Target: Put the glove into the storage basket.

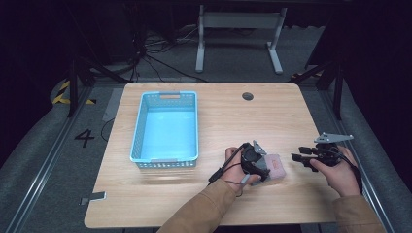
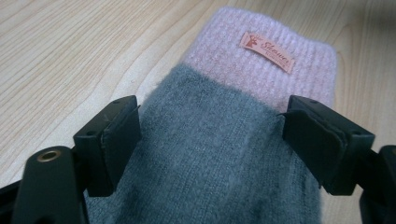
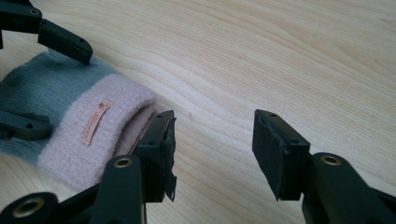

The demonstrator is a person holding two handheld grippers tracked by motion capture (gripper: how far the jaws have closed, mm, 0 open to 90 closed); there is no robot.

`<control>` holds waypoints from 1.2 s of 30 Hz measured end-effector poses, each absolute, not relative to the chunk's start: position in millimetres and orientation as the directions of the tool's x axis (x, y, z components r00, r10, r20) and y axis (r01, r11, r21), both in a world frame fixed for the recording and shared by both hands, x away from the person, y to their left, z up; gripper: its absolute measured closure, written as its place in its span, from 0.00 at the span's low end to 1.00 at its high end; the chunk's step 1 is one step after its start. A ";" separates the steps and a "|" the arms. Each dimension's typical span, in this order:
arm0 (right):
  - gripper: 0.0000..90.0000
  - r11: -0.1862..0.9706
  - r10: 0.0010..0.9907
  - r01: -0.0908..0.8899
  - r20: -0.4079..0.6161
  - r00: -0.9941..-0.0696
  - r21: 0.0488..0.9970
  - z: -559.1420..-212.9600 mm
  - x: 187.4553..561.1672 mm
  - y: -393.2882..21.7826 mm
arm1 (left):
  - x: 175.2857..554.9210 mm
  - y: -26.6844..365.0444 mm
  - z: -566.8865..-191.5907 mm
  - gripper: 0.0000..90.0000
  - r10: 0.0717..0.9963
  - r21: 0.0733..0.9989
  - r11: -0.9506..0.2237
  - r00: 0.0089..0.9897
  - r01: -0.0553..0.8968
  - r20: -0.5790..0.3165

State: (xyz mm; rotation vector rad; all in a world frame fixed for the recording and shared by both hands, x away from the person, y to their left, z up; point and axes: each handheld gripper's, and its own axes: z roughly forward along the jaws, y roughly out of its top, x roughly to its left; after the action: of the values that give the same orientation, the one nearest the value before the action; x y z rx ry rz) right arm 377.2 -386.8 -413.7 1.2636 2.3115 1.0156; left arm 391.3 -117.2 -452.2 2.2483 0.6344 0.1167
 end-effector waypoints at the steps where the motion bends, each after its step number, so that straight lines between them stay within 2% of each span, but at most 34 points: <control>1: 0.56 0.357 0.827 0.602 0.058 -0.559 0.714 -413.7 377.2 -386.8 | 391.4 -118.0 -453.1 0.21 0.475 0.716 -0.575 0.874 0.396 -0.101; 14: 0.55 0.352 0.821 0.601 0.072 -0.567 0.718 -412.4 376.5 -385.5 | 388.5 -120.8 -459.8 0.21 0.474 0.710 -0.596 0.878 0.376 -0.067; 18: 0.55 0.349 0.825 0.602 0.070 -0.561 0.718 -411.8 376.2 -386.0 | 386.3 -121.0 -458.6 0.29 0.465 0.702 -0.610 0.883 0.368 -0.060; 23: 0.55 0.350 0.824 0.601 0.069 -0.562 0.719 -411.9 376.5 -385.6 | 383.6 -122.2 -458.2 0.34 0.467 0.699 -0.617 0.883 0.363 -0.046; 26: 0.55 0.347 0.826 0.600 0.068 -0.560 0.721 -411.7 376.7 -385.8 | 380.4 -123.2 -457.5 0.43 0.472 0.697 -0.616 0.880 0.368 -0.048; 31: 0.55 0.351 0.823 0.596 0.066 -0.564 0.722 -411.5 377.4 -386.5 | 371.7 -126.3 -460.3 0.48 0.477 0.719 -0.599 0.878 0.353 -0.032; 36: 0.56 0.351 0.824 0.597 0.066 -0.563 0.721 -410.4 377.3 -386.1 | 367.9 -127.7 -459.6 0.62 0.476 0.718 -0.599 0.879 0.354 -0.037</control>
State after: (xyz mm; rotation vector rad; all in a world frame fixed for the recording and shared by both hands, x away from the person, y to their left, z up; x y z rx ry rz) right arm 377.3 -386.1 -410.4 1.2604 2.3097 1.0352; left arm 367.9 -127.7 -459.6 2.2714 0.5940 0.2026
